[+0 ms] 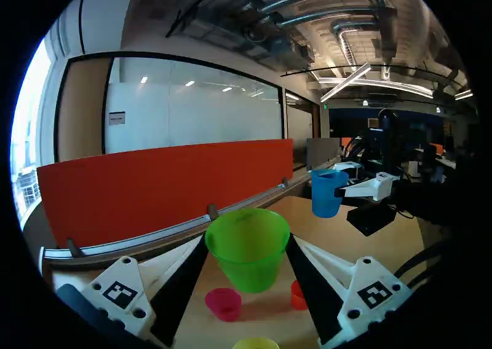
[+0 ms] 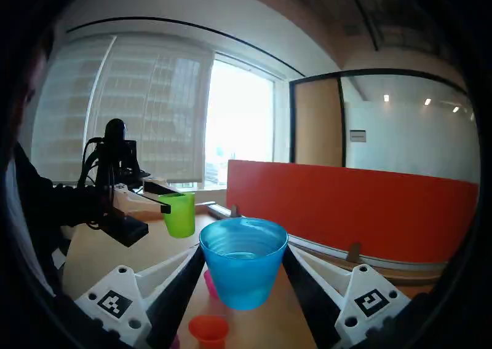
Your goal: Pour water
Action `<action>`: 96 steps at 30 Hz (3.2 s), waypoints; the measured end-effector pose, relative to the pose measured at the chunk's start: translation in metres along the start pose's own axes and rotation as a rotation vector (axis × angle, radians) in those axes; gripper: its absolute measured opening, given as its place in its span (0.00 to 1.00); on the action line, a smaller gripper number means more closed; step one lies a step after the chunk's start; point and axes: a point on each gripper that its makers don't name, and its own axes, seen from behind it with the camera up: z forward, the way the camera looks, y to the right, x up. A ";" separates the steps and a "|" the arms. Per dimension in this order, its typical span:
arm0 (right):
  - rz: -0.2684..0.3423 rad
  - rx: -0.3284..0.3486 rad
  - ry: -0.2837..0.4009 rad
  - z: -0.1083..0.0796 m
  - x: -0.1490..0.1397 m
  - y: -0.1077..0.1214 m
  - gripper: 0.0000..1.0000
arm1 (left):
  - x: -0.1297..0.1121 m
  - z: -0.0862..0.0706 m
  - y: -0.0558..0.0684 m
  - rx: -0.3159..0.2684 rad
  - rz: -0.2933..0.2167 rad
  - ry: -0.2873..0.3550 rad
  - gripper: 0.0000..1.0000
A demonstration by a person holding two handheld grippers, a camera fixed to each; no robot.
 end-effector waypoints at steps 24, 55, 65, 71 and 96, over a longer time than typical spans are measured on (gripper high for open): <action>-0.017 0.010 -0.012 0.010 0.006 -0.010 0.89 | 0.009 -0.005 0.002 -0.002 -0.015 0.034 0.89; -0.196 0.051 -0.067 0.031 0.026 -0.019 0.90 | -0.001 -0.009 0.014 -0.017 -0.010 0.016 0.88; -0.291 0.069 -0.083 0.035 0.031 -0.022 0.89 | -0.003 -0.009 0.024 -0.030 -0.008 0.013 0.88; -0.340 0.083 -0.085 0.040 0.037 -0.026 0.90 | -0.006 -0.009 0.031 -0.039 -0.007 0.009 0.88; -0.532 0.128 -0.109 0.059 0.053 -0.042 0.90 | -0.006 -0.010 0.042 -0.061 0.001 0.010 0.88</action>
